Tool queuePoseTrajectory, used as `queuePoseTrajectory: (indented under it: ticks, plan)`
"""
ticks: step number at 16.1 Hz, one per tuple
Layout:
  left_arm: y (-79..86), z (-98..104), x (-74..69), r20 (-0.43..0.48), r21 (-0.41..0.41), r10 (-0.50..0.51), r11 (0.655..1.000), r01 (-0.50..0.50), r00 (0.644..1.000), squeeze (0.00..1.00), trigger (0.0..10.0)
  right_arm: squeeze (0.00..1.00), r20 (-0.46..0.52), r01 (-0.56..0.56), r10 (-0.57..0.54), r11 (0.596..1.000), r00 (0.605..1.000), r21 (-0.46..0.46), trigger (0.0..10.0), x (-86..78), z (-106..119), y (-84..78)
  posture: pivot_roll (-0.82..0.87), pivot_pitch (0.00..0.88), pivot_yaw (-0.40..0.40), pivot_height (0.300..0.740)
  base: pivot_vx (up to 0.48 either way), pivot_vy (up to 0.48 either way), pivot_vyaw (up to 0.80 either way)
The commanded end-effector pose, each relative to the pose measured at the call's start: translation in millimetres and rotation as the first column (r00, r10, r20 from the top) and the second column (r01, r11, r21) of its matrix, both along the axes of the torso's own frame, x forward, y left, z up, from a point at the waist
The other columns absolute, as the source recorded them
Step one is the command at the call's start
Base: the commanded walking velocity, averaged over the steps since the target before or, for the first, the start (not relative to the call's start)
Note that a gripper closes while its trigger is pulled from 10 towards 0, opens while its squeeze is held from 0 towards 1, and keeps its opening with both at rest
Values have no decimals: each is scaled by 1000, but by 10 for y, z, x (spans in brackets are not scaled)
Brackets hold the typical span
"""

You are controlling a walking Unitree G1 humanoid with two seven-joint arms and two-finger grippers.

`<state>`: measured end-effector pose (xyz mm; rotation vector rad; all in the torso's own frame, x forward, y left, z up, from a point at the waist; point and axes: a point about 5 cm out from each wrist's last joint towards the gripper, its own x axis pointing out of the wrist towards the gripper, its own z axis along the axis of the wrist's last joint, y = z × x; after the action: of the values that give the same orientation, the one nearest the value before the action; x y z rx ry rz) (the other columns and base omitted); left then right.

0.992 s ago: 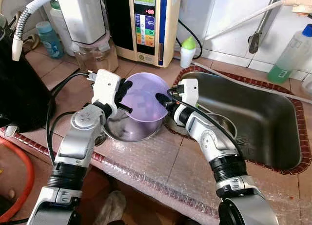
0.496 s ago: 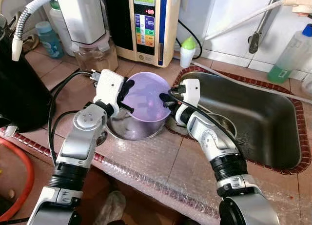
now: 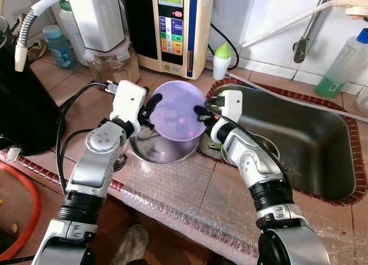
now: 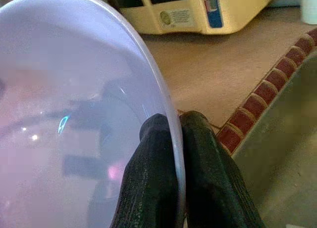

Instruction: Kitchen organization

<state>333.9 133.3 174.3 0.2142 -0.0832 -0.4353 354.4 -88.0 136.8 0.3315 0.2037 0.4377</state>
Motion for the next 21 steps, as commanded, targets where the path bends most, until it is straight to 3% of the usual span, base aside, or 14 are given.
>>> queuePoseTrajectory:
  ticks: [1,5,8,9,12,13,14,15,17,18,19,21]
  plan:
    - [45,120,29,49,-14,20,1000,-19,999,1000,10000,0,33,110,-111,993,993,36,0,82,103,-108,-9,0,25,740,0,0,0]
    - [45,115,29,52,-12,19,1000,-19,998,1000,10000,0,72,298,-310,944,948,140,0,185,250,-311,-5,0,24,740,0,0,0]
    - [40,101,31,49,-7,19,1000,-19,999,1000,10000,0,70,353,-373,913,925,204,0,219,289,-365,-5,0,24,740,0,0,0]
    - [40,90,28,46,-2,19,1000,-19,999,1000,10000,0,77,378,-398,905,914,196,0,224,287,-407,-5,0,23,740,0,0,0]
    - [41,65,17,35,14,16,1000,-16,999,1000,10000,0,82,510,-511,859,856,35,0,222,163,-645,-3,0,22,740,0,0,0]
    - [48,36,10,22,32,14,999,-14,1000,1000,10000,0,7,613,-613,789,790,-43,0,189,-10,-855,-3,0,21,740,0,0,0]
    - [55,15,4,12,42,13,999,-13,1000,1000,10000,0,-50,657,-662,749,748,-91,745,154,-138,-970,-2,0,21,740,0,0,0]
    - [63,-32,-11,-8,62,5,998,-4,1000,1000,10000,0,-105,670,-681,732,725,-126,9569,95,-292,-1032,-2,0,22,740,0,0,0]
    - [65,-77,-24,-24,82,-4,997,6,1000,1000,10000,0,-117,656,-675,736,728,-165,10000,65,-376,-1017,-2,0,22,740,0,0,0]
    - [71,-145,-43,-46,84,4,996,-1,999,1000,10000,267,-145,648,-671,740,727,-182,10000,20,-472,-987,2,0,24,740,0,0,0]
    - [68,-173,-52,-52,88,6,996,-2,999,1000,10000,1000,-157,644,-669,743,727,-182,10000,3,-506,-974,2,0,24,740,0,0,0]
    - [24,-237,-95,-71,97,-10,995,17,997,1000,10000,1000,-181,641,-666,746,723,-184,10000,-39,-584,-945,2,0,24,740,0,0,0]
